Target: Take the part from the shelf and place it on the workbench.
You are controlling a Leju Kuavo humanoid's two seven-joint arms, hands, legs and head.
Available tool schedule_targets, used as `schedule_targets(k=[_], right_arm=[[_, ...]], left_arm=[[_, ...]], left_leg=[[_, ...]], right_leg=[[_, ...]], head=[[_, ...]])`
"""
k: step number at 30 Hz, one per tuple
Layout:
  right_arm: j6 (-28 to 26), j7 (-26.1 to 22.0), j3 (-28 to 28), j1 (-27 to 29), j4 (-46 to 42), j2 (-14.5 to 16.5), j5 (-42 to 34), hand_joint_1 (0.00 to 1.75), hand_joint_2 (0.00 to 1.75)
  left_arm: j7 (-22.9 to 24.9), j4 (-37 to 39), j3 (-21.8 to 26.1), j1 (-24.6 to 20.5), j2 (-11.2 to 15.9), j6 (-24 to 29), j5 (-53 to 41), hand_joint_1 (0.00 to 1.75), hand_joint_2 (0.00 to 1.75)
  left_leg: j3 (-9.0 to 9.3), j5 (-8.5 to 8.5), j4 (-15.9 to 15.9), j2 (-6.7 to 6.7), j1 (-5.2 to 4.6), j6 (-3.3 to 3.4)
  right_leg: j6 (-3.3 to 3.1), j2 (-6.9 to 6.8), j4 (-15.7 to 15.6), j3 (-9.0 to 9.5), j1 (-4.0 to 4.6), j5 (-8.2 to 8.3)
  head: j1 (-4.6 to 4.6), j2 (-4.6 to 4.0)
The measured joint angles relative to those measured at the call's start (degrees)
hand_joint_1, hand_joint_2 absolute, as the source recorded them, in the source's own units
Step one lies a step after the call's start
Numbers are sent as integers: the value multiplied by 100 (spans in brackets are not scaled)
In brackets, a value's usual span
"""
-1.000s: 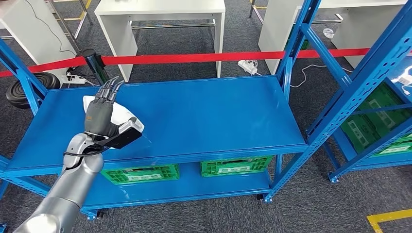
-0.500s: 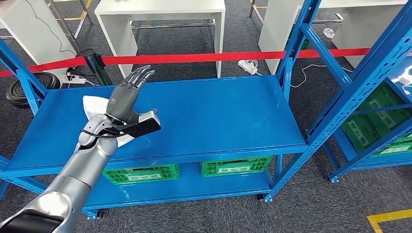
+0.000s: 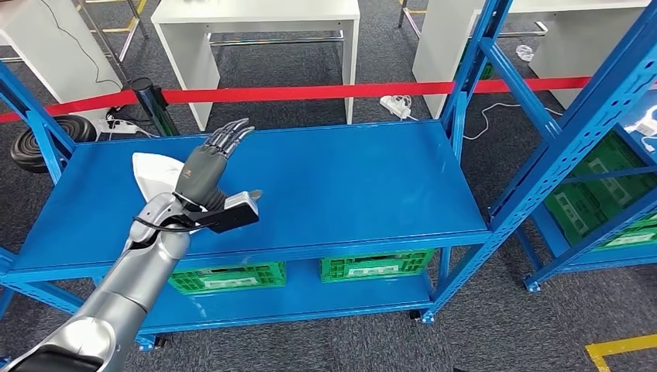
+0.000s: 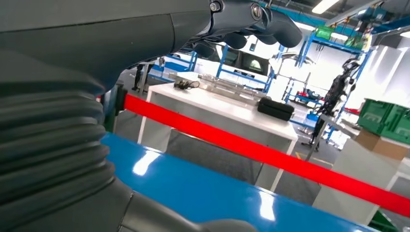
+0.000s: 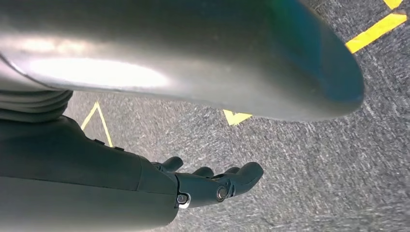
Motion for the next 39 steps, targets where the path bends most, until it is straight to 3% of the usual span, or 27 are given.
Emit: schedule_targets(k=[39], right_arm=[[1,1,206,8,0,1,35,0,0]], left_arm=[[-11,-146,-104,123,137,-41,2,0,0]], left_leg=[[0,0,0,-4,0,0]], right_leg=[[-2,-2,0,2,0,-1]], head=[[-1,0]])
